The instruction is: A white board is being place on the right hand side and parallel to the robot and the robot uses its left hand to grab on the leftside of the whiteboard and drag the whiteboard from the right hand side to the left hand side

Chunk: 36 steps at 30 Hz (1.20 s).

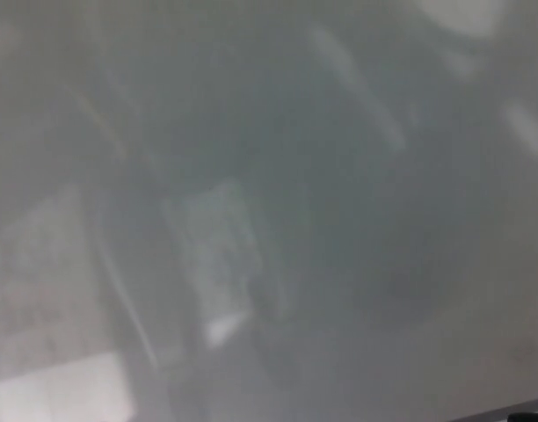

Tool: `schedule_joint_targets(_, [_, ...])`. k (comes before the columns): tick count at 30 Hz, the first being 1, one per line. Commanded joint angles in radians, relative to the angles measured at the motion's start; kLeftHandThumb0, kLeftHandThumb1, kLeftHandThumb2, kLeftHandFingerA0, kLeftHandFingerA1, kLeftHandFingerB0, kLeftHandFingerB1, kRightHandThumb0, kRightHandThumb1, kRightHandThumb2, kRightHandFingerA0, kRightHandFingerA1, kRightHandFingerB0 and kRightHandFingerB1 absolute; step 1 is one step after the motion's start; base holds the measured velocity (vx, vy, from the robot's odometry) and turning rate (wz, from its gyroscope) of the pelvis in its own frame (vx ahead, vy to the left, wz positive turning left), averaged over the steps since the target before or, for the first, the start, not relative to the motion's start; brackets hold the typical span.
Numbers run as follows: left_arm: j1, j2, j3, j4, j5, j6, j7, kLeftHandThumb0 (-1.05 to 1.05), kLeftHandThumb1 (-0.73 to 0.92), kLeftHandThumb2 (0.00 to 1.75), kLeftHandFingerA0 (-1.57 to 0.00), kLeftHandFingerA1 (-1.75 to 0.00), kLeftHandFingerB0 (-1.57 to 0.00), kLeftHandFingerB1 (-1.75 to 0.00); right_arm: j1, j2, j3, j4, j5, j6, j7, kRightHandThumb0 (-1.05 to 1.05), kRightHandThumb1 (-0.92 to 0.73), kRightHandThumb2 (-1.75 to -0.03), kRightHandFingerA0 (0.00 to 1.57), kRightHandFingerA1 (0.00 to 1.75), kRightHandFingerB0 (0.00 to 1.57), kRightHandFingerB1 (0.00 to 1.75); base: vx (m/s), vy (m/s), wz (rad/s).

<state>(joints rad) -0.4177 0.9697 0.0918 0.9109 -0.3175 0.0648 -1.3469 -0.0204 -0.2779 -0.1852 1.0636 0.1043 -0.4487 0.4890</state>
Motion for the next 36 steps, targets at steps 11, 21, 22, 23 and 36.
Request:
schedule_joint_targets(11, [0.089, 0.076, 0.01, 0.048, 0.052, -0.003, 0.001, 0.05, 0.85, 0.65, -0.62, -0.61, -0.65, -0.7, -0.012, -0.016, 0.0, 0.004, -0.002, -0.019, -0.004, -0.54, -0.71, -0.91, 0.68, 1.01, 0.32, 0.74, 0.0, 0.0, 0.0])
schedule_joint_targets(21, [0.189, 0.007, 0.142, 0.0, -0.034, 0.084, 0.113, -0.05, 0.69, 0.85, 0.0, -0.19, 0.0, -0.07, -0.01, -0.01, 0.001, 0.002, 0.0, -0.007, -0.009, -0.53, -0.73, -0.88, 0.7, 1.02, 0.36, 0.76, 0.0, 0.0, 0.0])
schedule_joint_targets(22, [0.203, -0.01, 0.16, -0.005, -0.035, 0.074, 0.141, -0.19, 0.62, 0.81, 0.0, -0.18, 0.0, -0.08, -0.007, -0.013, 0.007, 0.0, -0.009, -0.011, -0.018, -0.55, -0.73, -0.87, 0.71, 1.02, 0.35, 0.76, 0.0, 0.0, 0.0])
schedule_joint_targets(23, [0.213, -0.029, 0.18, -0.005, -0.037, 0.08, 0.165, -0.26, 0.59, 0.8, 0.0, -0.14, 0.0, -0.08, -0.006, -0.012, 0.006, -0.001, -0.006, -0.014, -0.013, -0.55, -0.72, -0.87, 0.72, 1.04, 0.35, 0.76, 0.0, 0.0, 0.06])
schedule_joint_targets(36, [0.409, -0.244, 0.382, -0.136, -0.077, -0.012, 0.283, -0.61, 0.71, 0.61, 0.0, 0.0, 0.0, 0.0, -0.01, -0.013, 0.005, 0.006, -0.001, -0.019, 0.005, -0.53, -0.73, -0.87, 0.67, 1.02, 0.34, 0.76, 0.0, 0.0, 0.0])
